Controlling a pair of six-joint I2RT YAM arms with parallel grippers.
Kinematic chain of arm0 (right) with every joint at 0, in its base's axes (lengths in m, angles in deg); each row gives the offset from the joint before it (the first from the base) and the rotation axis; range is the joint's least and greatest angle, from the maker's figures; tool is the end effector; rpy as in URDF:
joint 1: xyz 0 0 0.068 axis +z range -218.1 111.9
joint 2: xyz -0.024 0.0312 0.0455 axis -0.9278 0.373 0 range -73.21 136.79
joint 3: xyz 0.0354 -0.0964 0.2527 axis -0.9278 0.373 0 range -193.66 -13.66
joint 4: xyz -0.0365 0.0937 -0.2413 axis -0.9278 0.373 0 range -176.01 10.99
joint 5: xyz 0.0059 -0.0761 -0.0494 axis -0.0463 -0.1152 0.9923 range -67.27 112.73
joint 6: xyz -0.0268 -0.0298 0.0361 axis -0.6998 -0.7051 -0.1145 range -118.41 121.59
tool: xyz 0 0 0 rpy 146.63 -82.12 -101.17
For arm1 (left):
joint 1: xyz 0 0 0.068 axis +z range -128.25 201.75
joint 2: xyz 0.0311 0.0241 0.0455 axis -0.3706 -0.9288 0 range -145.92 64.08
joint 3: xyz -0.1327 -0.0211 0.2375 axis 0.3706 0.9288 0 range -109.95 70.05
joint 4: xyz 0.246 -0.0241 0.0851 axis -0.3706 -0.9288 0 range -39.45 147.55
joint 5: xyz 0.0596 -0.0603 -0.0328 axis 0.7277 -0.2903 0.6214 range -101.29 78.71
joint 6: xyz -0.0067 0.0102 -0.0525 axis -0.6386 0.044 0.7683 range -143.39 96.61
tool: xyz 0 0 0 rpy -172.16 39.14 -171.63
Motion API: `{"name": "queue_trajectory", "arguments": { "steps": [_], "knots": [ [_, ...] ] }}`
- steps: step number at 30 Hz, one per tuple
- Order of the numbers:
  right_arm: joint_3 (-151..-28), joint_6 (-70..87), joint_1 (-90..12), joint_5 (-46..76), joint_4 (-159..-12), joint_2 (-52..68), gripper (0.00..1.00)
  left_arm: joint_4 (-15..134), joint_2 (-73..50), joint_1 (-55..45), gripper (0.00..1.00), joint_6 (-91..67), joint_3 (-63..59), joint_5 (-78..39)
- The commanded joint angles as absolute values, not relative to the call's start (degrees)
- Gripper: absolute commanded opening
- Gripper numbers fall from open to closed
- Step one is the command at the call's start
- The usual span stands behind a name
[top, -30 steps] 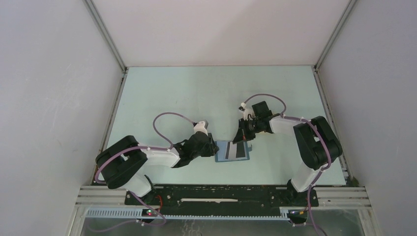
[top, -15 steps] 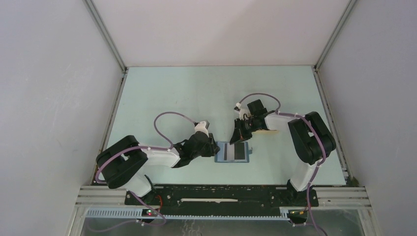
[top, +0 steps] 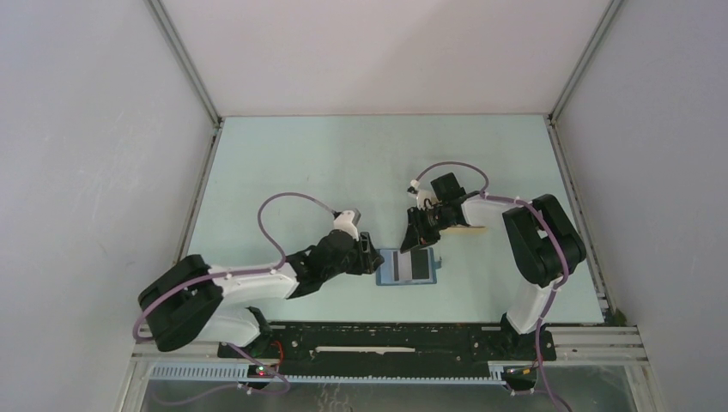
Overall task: Put the credit cards into the card holder
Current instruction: Insert the credit card into the card holder.
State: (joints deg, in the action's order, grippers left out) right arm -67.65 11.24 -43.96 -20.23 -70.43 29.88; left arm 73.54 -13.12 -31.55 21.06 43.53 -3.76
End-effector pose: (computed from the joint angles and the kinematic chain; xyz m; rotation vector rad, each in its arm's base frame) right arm 0.2897 0.1565 0.1343 -0.5767 2.6458 1.1918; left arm 0.1549 -0.2000 0.1573 0.0981 2.2905 -0.8051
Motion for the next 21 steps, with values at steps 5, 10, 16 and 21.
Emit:
{"name": "queue_trajectory", "arguments": {
  "steps": [5,10,16,21],
  "knots": [
    [-69.7,9.6,-43.2,-21.1,-69.1,30.8,0.32,71.6,-5.6,-35.0,0.53,17.1,42.2,-4.7],
    [-69.9,9.4,-43.2,-21.0,-68.9,31.2,0.33,75.9,-8.5,-39.6,0.52,17.6,38.1,-6.1],
    [-70.0,9.4,-43.3,-20.8,-68.9,31.1,0.33,76.7,-16.6,-42.4,0.49,20.1,31.6,-2.0],
    [-70.0,9.5,-43.3,-20.7,-68.9,31.2,0.33,75.6,-25.0,-44.3,0.49,21.8,24.8,-0.4]
  ]
}}
